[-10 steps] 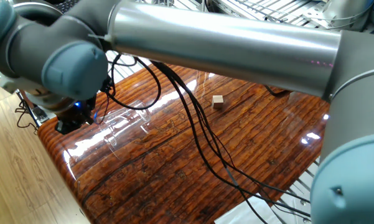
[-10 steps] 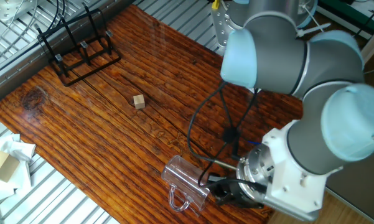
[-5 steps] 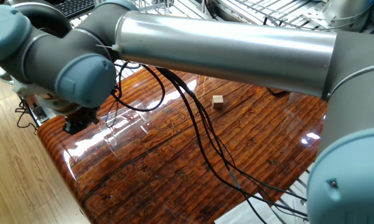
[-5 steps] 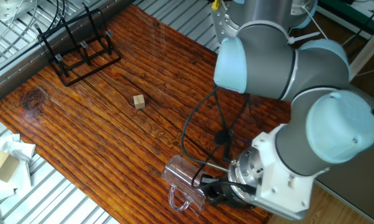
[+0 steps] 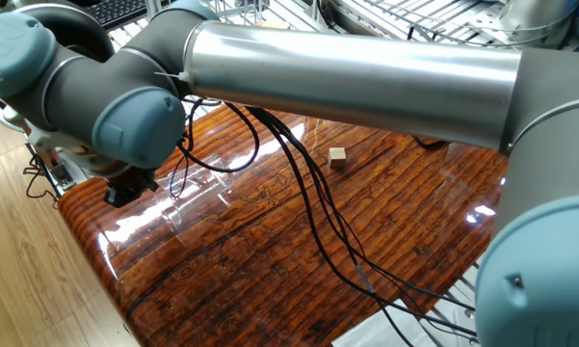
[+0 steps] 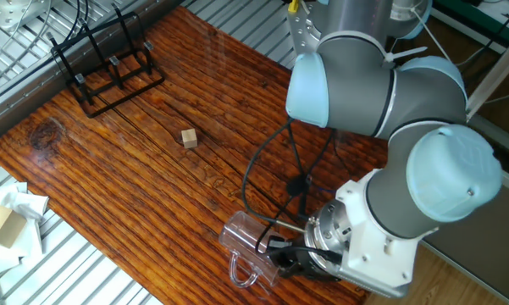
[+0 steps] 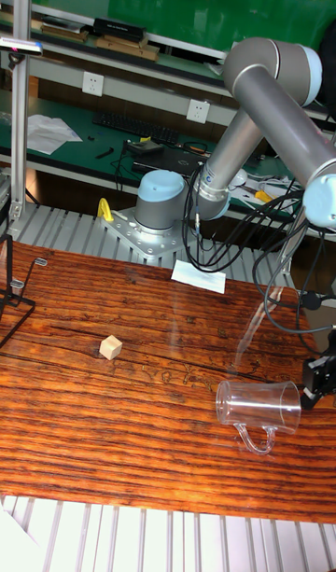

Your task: Take the cup off the cup rack

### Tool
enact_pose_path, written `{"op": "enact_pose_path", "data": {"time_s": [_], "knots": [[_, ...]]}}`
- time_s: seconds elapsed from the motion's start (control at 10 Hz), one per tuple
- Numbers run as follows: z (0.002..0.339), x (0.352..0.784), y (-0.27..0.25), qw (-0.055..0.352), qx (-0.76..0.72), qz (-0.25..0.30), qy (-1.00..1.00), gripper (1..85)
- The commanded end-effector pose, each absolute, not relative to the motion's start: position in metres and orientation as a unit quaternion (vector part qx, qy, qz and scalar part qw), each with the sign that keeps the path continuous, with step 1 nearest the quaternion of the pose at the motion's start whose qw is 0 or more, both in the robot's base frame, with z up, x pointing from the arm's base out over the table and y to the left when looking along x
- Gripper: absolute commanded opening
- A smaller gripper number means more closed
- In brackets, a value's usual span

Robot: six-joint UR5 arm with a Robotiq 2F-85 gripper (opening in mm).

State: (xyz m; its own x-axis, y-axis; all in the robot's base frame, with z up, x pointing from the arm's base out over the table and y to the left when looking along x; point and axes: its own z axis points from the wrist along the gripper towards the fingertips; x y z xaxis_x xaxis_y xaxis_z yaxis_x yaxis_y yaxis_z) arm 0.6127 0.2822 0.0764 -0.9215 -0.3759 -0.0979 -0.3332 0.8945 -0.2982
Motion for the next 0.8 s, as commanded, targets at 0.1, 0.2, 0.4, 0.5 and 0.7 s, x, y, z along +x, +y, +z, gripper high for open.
{"op": "enact_pose_path", "data": {"time_s": [0.1, 0.2, 0.4, 0.5, 0.7], "knots": [[0.078, 0.613, 0.276, 0.074, -0.185, -0.150, 0.968, 1.3], [0.081, 0.613, 0.276, 0.073, -0.188, -0.152, 0.968, 1.3], [0.088, 0.613, 0.270, 0.072, -0.196, -0.167, 0.964, 1.3], [0.091, 0.613, 0.267, 0.071, -0.201, -0.174, 0.961, 1.3], [0.099, 0.614, 0.263, 0.076, -0.216, -0.174, 0.958, 1.3]]}}
